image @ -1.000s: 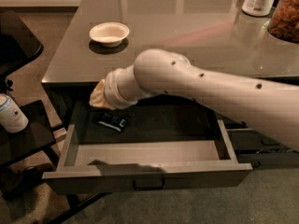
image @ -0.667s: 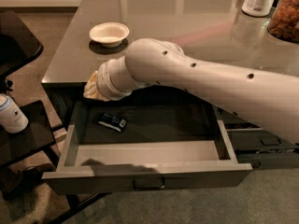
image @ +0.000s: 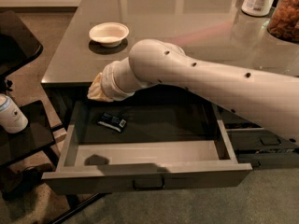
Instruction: Pick rxbar blueberry from top drawer and place on counter
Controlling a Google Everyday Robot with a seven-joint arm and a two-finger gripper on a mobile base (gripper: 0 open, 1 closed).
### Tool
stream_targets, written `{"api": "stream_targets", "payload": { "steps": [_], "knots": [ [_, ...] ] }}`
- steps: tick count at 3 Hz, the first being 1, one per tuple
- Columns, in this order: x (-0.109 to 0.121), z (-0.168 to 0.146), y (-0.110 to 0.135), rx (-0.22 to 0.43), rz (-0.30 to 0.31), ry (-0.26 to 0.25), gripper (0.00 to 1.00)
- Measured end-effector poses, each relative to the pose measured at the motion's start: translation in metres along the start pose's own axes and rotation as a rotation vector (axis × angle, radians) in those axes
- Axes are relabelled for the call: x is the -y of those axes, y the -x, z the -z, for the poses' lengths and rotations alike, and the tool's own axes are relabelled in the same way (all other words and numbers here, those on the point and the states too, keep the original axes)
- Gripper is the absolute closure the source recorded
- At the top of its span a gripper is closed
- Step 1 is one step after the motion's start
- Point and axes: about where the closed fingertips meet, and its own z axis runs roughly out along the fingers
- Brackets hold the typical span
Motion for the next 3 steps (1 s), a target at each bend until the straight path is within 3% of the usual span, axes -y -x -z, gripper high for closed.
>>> {"api": "stream_targets", "payload": {
  "steps": [2, 3],
  "knots": [
    [-0.02, 0.002, -0.078, -0.019, -0.174, -0.015, 0.11],
    [-0.028, -0.011, -0.117, -0.038, -0.283, -0.029, 0.0]
  ]
}}
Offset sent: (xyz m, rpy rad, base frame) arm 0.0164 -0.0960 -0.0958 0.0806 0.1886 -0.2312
